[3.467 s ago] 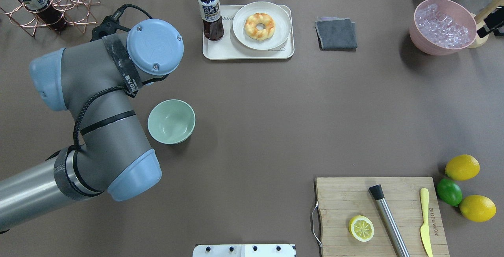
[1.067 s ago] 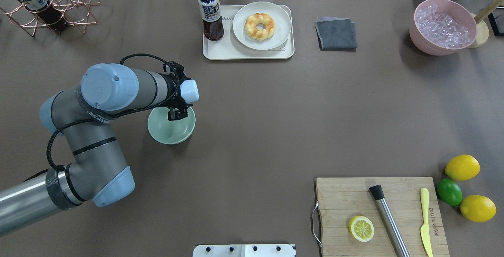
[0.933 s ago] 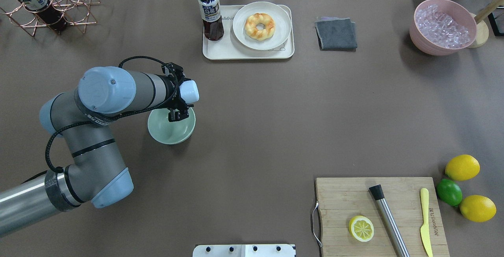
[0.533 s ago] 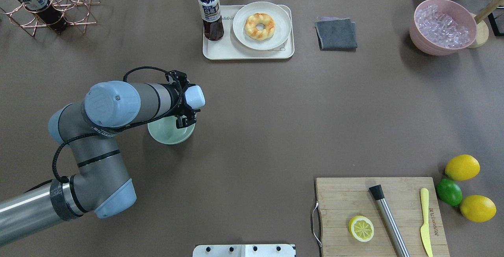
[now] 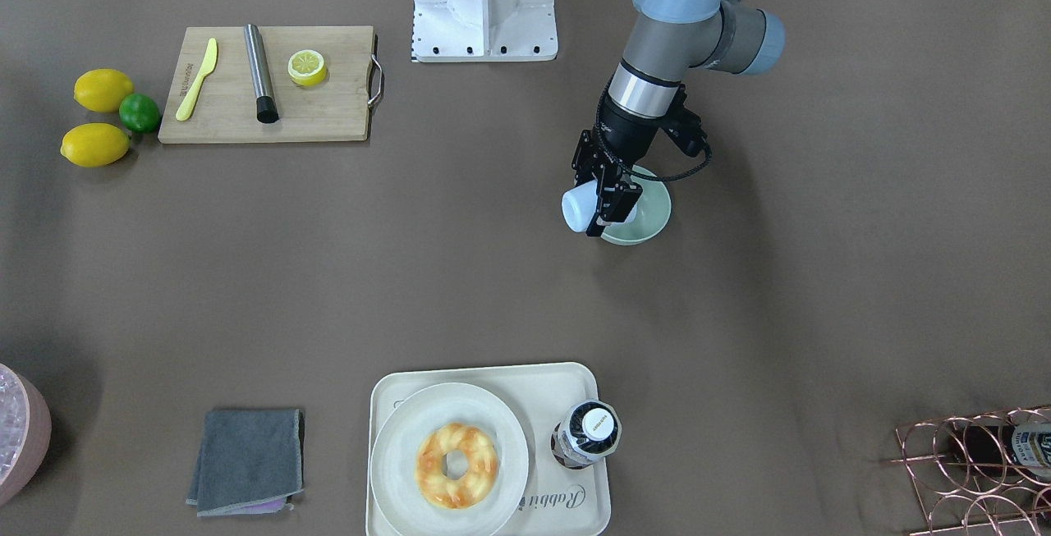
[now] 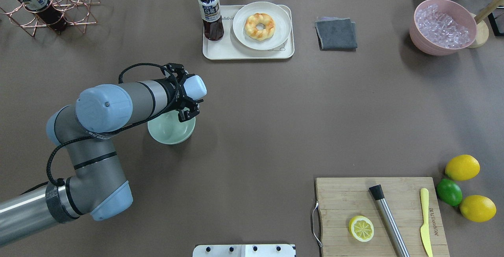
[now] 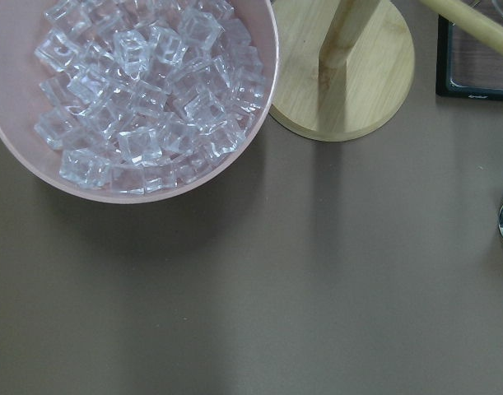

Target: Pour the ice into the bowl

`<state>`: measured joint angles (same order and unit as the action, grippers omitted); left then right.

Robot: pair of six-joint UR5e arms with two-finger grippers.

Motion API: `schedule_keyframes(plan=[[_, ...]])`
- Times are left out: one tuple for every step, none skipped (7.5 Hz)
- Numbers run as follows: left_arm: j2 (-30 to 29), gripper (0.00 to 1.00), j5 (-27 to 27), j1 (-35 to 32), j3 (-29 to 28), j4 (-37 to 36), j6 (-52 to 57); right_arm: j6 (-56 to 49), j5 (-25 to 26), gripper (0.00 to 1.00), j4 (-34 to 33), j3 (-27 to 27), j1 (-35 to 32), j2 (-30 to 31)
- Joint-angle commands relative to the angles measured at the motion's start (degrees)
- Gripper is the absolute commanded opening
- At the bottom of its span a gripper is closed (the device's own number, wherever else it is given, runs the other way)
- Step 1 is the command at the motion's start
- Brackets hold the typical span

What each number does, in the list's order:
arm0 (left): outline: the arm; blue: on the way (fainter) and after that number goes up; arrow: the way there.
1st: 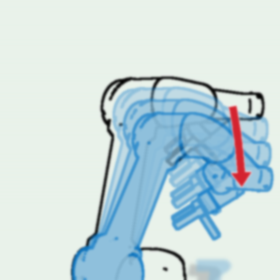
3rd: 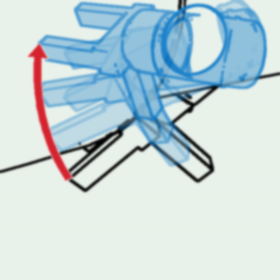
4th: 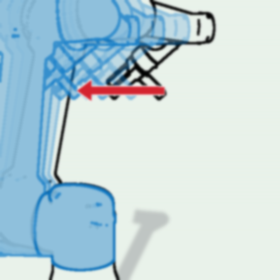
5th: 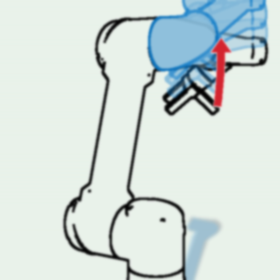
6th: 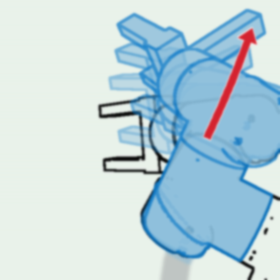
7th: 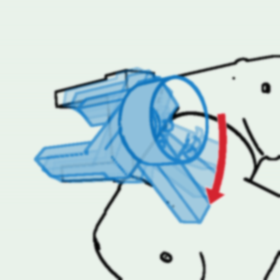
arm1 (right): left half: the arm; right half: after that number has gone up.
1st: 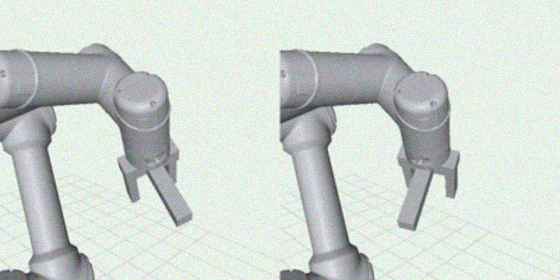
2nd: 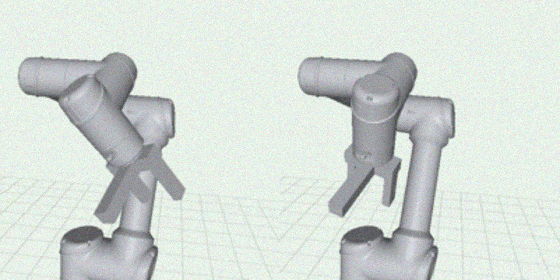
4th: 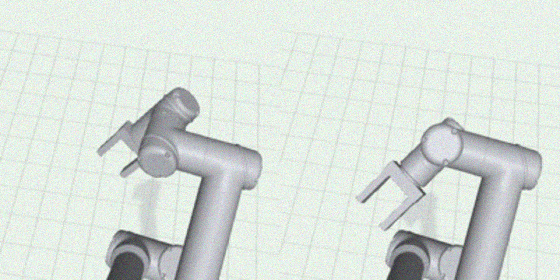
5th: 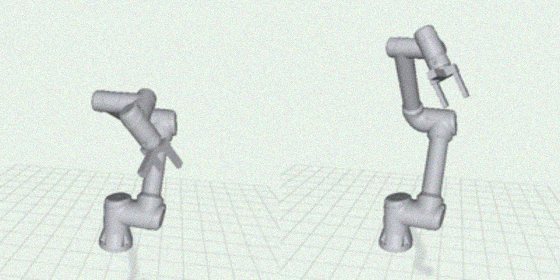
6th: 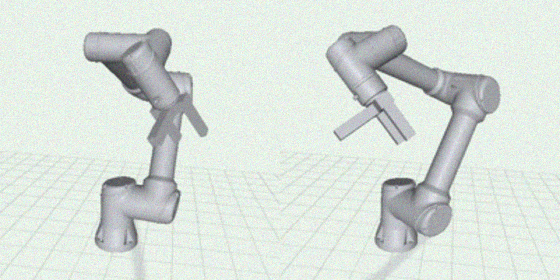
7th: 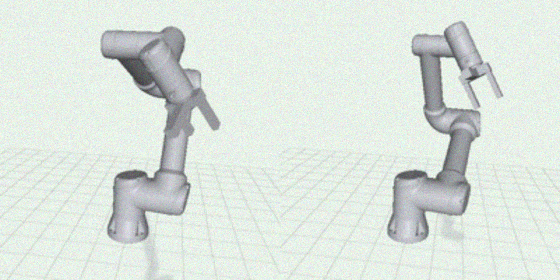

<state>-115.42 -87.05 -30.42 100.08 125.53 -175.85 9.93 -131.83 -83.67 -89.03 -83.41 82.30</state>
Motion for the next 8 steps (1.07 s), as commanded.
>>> schedule_keyframes(plan=[[4.22, 0.54, 5.72, 0.36, -0.06, 9.08, -2.47, 0.00, 0.00, 0.99, 0.00, -0.35, 0.00, 0.23], [4.58, 0.54, 6.09, 0.45, -0.32, 9.73, -2.57, 0.00, 0.00, 0.99, 0.00, -0.35, 0.00, 0.23], [5.02, 0.54, 6.27, 0.53, -0.67, 9.91, -3.52, 0.00, -0.09, 0.99, 0.00, -0.44, 0.00, 0.23], [5.03, 0.54, 7.93, 0.54, -0.94, 11.22, -4.49, 0.00, 0.00, 0.99, 0.00, -0.35, -0.09, 0.23], [5.37, 0.54, 8.90, 0.88, -1.02, 11.84, -4.59, 0.00, 0.00, 0.99, 0.00, -0.35, 0.00, 0.23], [5.38, 0.54, 10.48, 1.50, -0.94, 12.46, -4.76, 0.00, 0.00, 0.99, 0.00, -0.35, 0.00, 0.23], [5.38, 0.54, 11.80, 1.50, -0.94, 13.07, -6.07, 0.00, 0.00, 0.99, 0.00, -0.35, 0.00, 0.23], [5.20, 0.54, 11.99, 1.50, -0.68, 13.08, -6.26, -0.09, 0.00, 0.99, 0.00, -0.26, -0.09, 0.14]])
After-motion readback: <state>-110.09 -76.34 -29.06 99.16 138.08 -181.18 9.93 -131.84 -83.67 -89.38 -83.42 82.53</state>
